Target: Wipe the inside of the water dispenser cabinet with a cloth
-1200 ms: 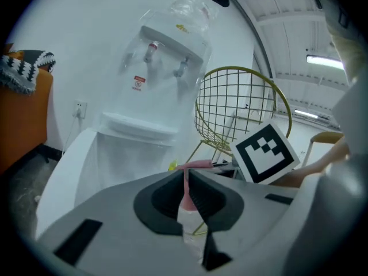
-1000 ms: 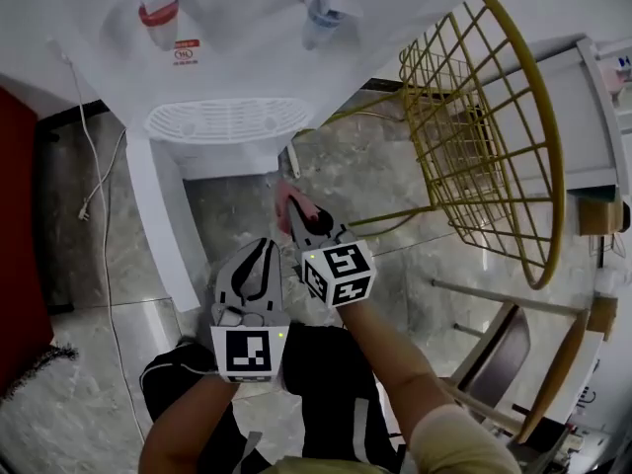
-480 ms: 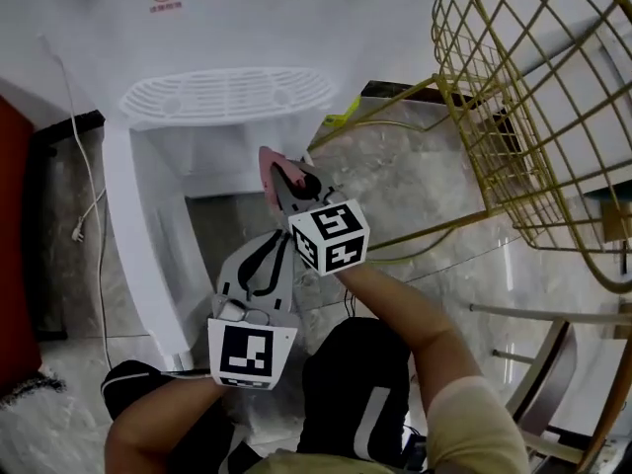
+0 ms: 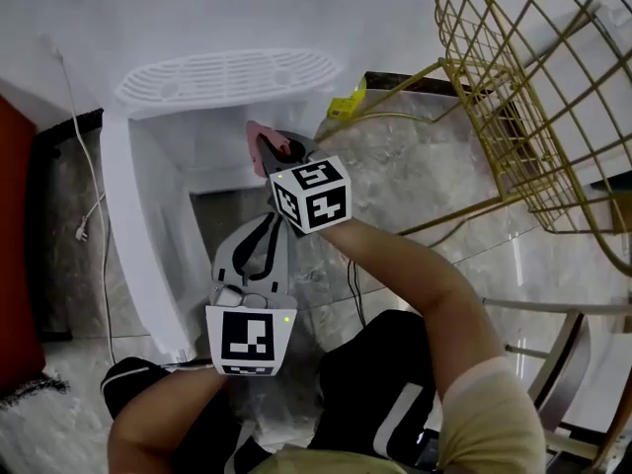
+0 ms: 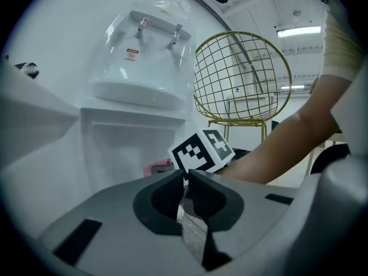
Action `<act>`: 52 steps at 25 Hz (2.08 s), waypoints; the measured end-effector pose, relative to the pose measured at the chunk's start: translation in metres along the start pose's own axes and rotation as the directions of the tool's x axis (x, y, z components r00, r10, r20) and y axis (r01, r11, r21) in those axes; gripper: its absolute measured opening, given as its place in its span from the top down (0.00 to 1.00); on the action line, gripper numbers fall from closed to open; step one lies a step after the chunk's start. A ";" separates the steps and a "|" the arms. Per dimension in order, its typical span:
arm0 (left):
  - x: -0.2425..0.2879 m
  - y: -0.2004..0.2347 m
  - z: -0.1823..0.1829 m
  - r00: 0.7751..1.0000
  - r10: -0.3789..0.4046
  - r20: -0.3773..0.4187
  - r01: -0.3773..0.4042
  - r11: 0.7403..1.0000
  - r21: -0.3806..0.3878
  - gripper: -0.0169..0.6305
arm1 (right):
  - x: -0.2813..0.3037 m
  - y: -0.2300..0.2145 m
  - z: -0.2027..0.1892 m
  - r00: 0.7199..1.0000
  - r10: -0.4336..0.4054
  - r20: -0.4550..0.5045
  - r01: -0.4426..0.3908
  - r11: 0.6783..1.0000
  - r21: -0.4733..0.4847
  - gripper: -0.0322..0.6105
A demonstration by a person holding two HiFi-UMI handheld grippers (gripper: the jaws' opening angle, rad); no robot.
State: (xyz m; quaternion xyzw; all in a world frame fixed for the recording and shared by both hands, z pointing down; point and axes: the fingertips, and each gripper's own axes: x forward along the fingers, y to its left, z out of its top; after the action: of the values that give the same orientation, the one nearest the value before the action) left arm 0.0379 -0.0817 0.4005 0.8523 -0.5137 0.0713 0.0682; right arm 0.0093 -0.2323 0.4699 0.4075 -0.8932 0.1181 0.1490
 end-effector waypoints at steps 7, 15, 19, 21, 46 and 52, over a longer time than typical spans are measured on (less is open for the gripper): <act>-0.003 0.016 0.007 1.000 0.027 0.002 -0.027 0.999 -0.037 0.95 | 0.028 0.012 0.019 0.993 0.031 0.114 -0.032 0.999 -0.001 0.91; -0.012 0.034 0.007 0.999 0.041 0.015 -0.040 0.997 -0.058 0.95 | 0.038 0.010 0.007 0.991 0.031 0.131 -0.042 0.996 0.078 0.91; -0.018 0.048 0.004 0.998 0.068 0.009 -0.067 0.995 -0.073 0.95 | 0.046 0.017 0.012 0.987 0.054 0.154 -0.067 0.995 0.081 0.91; -0.020 0.054 0.004 0.997 0.081 0.006 -0.080 0.994 -0.079 0.95 | 0.050 0.023 0.019 0.982 0.070 0.175 -0.085 0.993 0.078 0.90; -0.037 0.129 0.009 0.972 0.231 0.038 -0.225 0.968 -0.110 0.95 | 0.085 0.100 0.081 0.888 0.300 0.348 -0.292 0.953 -0.078 0.91; -0.033 0.128 0.002 0.981 0.193 0.028 -0.193 0.981 -0.014 0.95 | 0.088 0.110 0.072 0.890 0.330 0.314 -0.312 0.944 -0.107 0.91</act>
State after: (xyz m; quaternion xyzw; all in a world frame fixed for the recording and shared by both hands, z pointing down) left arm -0.0907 -0.1128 0.3974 0.7991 -0.5951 0.0622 0.0585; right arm -0.1414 -0.2468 0.4249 0.2643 -0.9632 0.0477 -0.0122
